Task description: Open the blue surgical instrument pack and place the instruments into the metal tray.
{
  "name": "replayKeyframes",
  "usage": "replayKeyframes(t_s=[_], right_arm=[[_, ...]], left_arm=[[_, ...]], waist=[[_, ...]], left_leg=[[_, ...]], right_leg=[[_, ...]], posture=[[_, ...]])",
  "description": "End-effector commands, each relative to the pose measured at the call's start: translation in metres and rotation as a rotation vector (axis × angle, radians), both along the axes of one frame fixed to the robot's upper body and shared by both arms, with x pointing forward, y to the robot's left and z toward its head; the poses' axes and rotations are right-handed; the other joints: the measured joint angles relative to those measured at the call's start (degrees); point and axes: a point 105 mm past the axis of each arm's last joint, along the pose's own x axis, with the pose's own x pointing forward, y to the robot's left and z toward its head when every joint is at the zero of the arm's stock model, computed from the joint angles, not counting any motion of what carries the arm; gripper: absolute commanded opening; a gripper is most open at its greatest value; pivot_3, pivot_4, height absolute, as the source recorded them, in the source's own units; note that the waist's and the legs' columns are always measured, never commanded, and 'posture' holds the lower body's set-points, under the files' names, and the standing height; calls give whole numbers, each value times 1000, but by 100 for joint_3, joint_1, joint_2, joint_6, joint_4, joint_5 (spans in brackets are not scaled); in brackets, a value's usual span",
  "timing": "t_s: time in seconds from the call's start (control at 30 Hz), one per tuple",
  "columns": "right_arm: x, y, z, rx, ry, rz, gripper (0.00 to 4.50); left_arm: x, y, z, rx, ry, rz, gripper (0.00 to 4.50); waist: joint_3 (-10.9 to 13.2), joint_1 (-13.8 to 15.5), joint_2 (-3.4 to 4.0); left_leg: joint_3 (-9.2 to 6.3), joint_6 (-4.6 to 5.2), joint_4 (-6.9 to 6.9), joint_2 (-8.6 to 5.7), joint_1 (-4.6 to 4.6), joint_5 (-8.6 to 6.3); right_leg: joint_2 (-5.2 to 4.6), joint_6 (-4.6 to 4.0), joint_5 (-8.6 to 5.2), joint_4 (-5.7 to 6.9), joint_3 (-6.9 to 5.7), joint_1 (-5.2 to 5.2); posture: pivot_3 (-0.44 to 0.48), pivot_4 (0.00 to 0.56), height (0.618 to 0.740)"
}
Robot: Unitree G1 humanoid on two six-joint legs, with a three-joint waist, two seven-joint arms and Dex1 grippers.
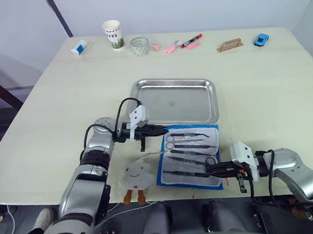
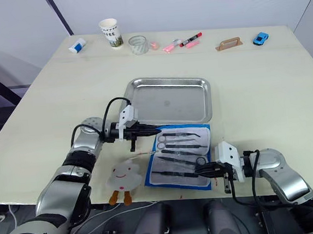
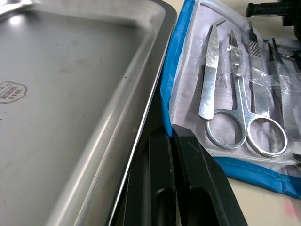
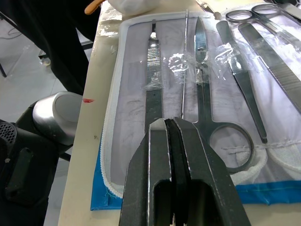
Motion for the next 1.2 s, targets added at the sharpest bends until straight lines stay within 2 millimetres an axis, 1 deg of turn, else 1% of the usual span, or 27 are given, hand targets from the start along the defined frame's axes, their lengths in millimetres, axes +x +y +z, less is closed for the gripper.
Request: replayKeyframes(t_s=[0.03, 0.3, 0.5, 0.9, 1.2], right_arm=[[0, 0, -3, -5, 0, -8, 58], [1, -1, -4, -9, -4, -11, 58], [3, -6, -3, -24, -16, -19, 58], [11, -21, -1, -68, -43, -36, 58], [6, -19, -2, -75, -69, -4, 58]], left_arm=[[5, -3, -2, 1, 2, 36, 0], [8, -5, 0, -31, 5, 60, 0], [1, 2, -4, -1, 31, 29, 0], [-6, 17, -9, 31, 48, 43, 0], [-9, 20, -8, 30, 61, 40, 0]], waist=[[0, -1, 0], [0, -2, 0], [0, -9, 0], [0, -53, 0], [0, -87, 0]], left_leg=[[0, 0, 0, 0, 0, 0], [-2, 0, 2, 0, 0, 0], [-3, 0, 2, 0, 0, 0], [-5, 0, 1, 5, 3, 0], [-5, 0, 1, 5, 3, 0]], right_leg=[[0, 0, 0, 0, 0, 0], [0, 0, 0, 1, -3, 1], [0, 0, 0, 1, -3, 1], [6, -1, 0, 1, -2, 0], [7, -1, -1, 1, -1, 0]], posture=[[0, 150, 728], [0, 150, 728], [0, 150, 728], [0, 150, 728], [0, 150, 728]])
